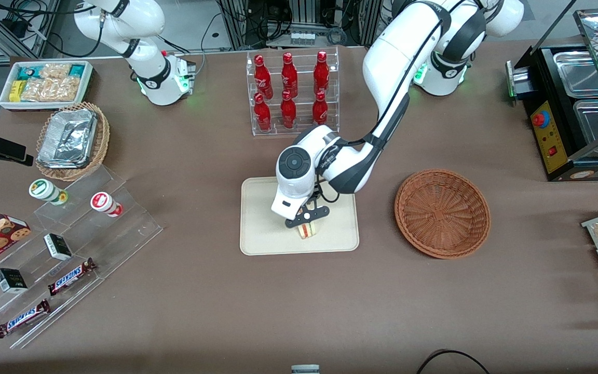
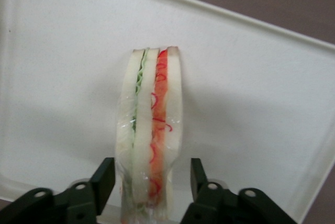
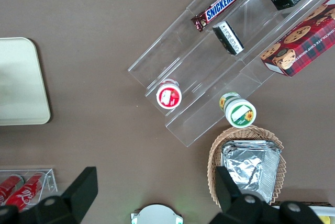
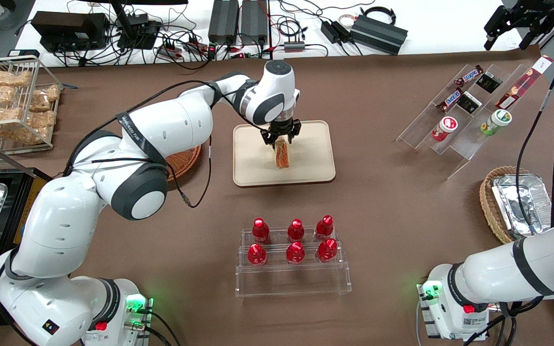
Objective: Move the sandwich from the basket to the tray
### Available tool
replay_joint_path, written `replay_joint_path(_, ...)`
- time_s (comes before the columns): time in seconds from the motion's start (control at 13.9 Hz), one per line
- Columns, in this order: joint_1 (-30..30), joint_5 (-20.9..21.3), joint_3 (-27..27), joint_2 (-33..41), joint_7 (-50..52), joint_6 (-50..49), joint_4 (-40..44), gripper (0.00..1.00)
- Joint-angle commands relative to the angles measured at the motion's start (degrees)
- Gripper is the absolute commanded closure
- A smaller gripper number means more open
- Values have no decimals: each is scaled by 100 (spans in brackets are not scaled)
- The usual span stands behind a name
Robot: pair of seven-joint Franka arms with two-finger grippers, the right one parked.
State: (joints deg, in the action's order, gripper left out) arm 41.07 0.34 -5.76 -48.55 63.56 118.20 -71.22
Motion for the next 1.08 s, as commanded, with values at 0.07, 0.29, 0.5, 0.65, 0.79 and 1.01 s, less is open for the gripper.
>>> replay_joint_path(0.07,68,80,75,530,96,-429,47,0)
replay_joint_path(0.29,-134,63,75,785,52,-473,38,0)
replay_joint_path(0.5,-240,89,93,1023,-194,-622,-23,0)
replay_joint_path(0.65,-589,63,128,1181,-220,-832,-41,0)
replay_joint_path(0.79,-810,80,128,1225,-308,-983,-50,0)
replay_joint_path(1.01,-1276,63,128,1567,-1062,-1185,-365,0)
